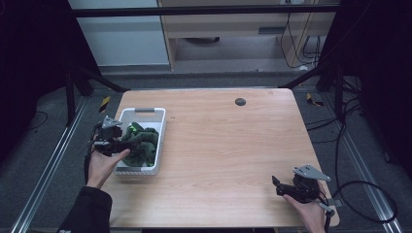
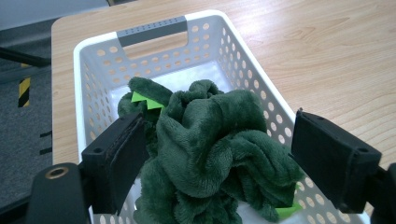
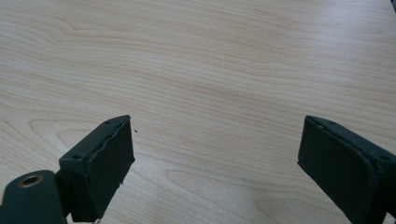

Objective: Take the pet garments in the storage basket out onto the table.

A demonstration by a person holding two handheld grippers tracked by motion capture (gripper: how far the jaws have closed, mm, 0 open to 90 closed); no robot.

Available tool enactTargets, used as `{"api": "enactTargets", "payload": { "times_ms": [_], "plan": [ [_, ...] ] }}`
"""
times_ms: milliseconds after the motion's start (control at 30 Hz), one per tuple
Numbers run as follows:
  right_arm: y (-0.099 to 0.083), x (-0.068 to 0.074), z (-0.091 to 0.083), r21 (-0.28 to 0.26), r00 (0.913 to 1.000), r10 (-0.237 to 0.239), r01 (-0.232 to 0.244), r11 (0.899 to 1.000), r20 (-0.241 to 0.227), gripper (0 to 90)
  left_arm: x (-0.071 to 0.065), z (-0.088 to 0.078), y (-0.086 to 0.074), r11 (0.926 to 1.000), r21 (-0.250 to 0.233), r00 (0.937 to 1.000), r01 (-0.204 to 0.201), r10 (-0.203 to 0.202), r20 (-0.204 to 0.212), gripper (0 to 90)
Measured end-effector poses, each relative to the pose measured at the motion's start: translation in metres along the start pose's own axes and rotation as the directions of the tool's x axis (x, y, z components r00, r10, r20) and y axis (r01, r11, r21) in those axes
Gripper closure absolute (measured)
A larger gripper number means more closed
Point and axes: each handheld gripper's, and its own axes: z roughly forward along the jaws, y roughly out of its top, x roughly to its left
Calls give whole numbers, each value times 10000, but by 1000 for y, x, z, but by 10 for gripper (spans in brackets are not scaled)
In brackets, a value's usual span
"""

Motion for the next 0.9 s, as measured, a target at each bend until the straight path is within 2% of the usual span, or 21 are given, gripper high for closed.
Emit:
{"api": "enactTargets", "payload": {
  "times_ms": [400,900],
  "plan": [
    [0,0,0,91,9999,89,-88,9999,-110,103,1,17,5,9967,745,9995,-324,325,-6,164],
    [-1,0,2,176,9999,-3,5,9998,-143,100,3,33,4,9911,1251,9989,-463,459,59,138]
  ]
}}
